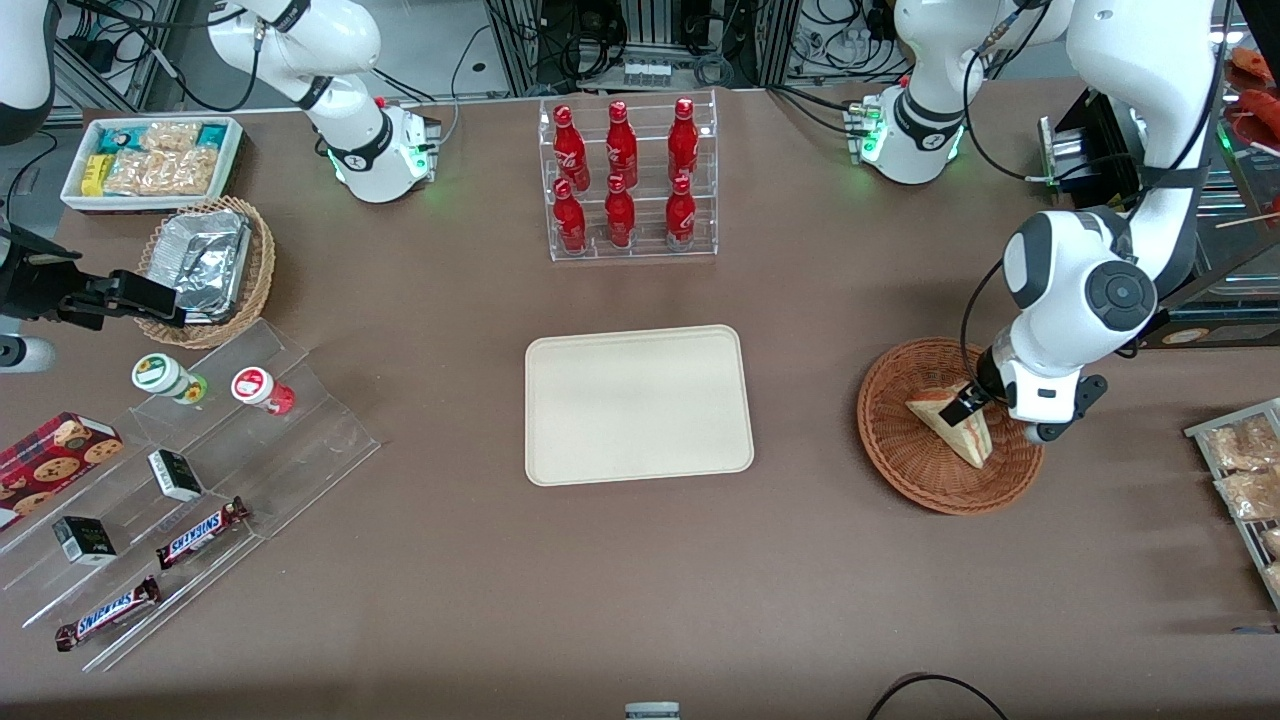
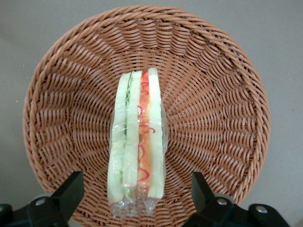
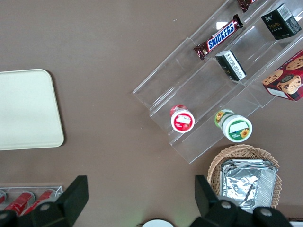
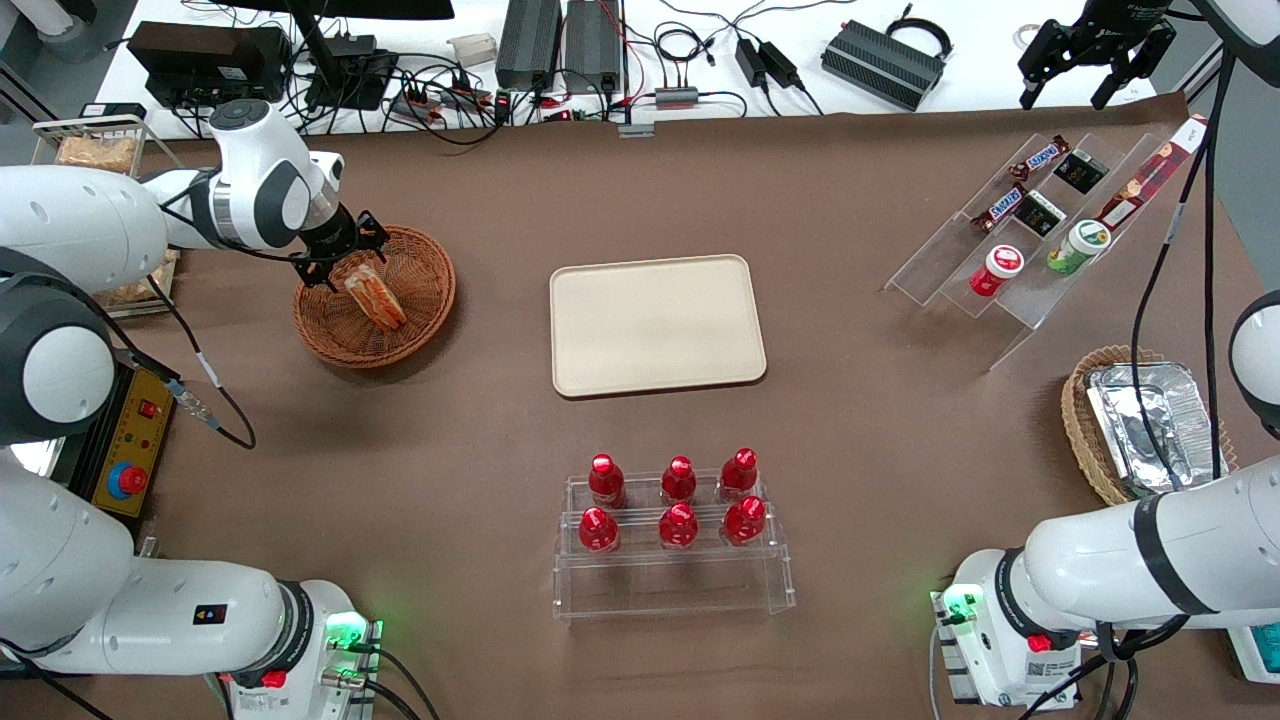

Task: Place sandwich from basket to tray
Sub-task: 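Close the left gripper on the sandwich and lift it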

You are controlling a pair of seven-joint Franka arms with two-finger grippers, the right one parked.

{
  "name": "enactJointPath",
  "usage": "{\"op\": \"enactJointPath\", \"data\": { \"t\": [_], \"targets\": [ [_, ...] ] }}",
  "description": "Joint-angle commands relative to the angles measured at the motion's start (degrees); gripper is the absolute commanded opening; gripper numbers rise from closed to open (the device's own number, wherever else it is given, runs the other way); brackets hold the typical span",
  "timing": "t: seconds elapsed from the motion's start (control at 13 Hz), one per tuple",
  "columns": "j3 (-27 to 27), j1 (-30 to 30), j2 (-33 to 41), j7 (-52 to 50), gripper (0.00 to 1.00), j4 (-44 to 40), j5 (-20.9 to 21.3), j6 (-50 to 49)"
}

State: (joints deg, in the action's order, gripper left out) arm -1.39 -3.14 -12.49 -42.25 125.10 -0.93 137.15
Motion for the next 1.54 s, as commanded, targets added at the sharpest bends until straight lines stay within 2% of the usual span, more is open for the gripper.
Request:
{"op": "enactJointPath", "data": {
  "t": [0.0,0.31,0.38,0.54,0.62,1.0,1.31,1.46],
  "targets": [
    [0.16,-0.47,-1.39,-1.08,1.0,0.32,-0.21,2.5],
    [0.16,-0.38,-3.24,-1.17,1.0,1.1,-0.3,4.78],
    [0.16,-0.47,-3.24,-1.34,0.87,1.81,-0.3,5.75],
    [0.16,-0.47,-2.98,-2.22,0.19,2.08,-0.3,5.24],
    [0.16,-0.47,-2.63,-2.22,0.0,2.16,-0.3,4.8],
    [0.16,-0.47,1.94,3.39,0.0,-0.55,0.05,-6.7],
    [-1.5,-1.6,1.42,7.35,0.0,-9.59,0.14,-18.21],
    [-2.03,-3.71,0.98,7.36,0.0,-11.72,0.23,-19.29]
  ]
}}
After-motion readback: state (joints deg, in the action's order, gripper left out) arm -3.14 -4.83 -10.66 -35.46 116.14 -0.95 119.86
